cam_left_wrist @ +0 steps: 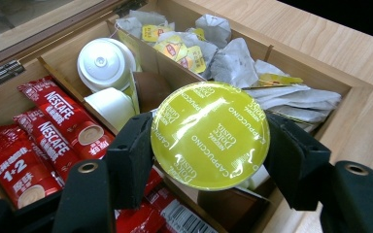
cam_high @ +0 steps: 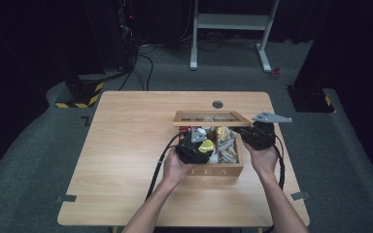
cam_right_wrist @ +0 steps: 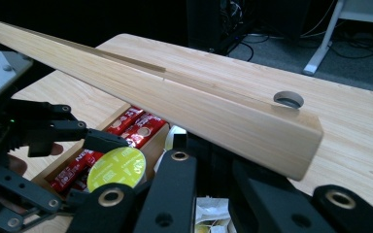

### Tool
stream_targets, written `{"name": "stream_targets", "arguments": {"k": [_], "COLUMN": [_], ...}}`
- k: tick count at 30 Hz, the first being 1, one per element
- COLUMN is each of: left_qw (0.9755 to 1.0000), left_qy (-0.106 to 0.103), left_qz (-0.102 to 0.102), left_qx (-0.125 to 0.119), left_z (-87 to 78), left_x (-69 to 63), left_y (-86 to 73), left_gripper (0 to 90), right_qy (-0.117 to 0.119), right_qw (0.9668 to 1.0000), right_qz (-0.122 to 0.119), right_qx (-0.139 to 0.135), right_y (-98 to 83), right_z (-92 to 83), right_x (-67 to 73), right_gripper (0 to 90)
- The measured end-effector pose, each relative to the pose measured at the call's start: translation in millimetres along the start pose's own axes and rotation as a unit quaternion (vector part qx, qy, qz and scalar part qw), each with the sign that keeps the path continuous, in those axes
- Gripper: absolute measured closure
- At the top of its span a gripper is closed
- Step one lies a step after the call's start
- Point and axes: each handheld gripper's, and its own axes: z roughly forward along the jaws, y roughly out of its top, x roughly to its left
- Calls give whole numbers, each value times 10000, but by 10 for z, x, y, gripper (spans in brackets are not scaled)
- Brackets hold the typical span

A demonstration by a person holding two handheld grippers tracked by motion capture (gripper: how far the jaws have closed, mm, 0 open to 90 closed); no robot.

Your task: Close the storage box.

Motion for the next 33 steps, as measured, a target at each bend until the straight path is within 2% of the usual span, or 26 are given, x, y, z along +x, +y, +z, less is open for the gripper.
{"name": "stream_targets", "arguments": {"k": [6, 9, 15, 22, 27, 33], "left_qw": [9999, 9999, 9999, 9999, 9998, 9998], "left_qy": [-107, -112, -62, 18, 37, 75], "left_qz": [-24, 44, 63, -76, -102, -59], "left_qx": [13, -11, -57, -153, -150, -162], "left_z": [-45, -108, -211, -293, -325, -387], "left_x": [5, 1, 23, 60, 82, 92], "left_y": [-8, -12, -42, -66, -92, -121], "left_gripper": [385, 385, 385, 386, 386, 386], "right_qy": [2, 3, 3, 6, 6, 4], "right_qw": [10000, 10000, 10000, 10000, 10000, 10000], "right_qz": [5, 6, 6, 36, 33, 38], "right_qx": [3, 7, 3, -9, -6, -15], "right_y": [2, 4, 10, 18, 18, 20], "right_z": [0, 0, 2, 4, 5, 8], "right_x": [-1, -1, -3, 0, 0, 3], "right_gripper": [900, 900, 900, 900, 900, 900]}}
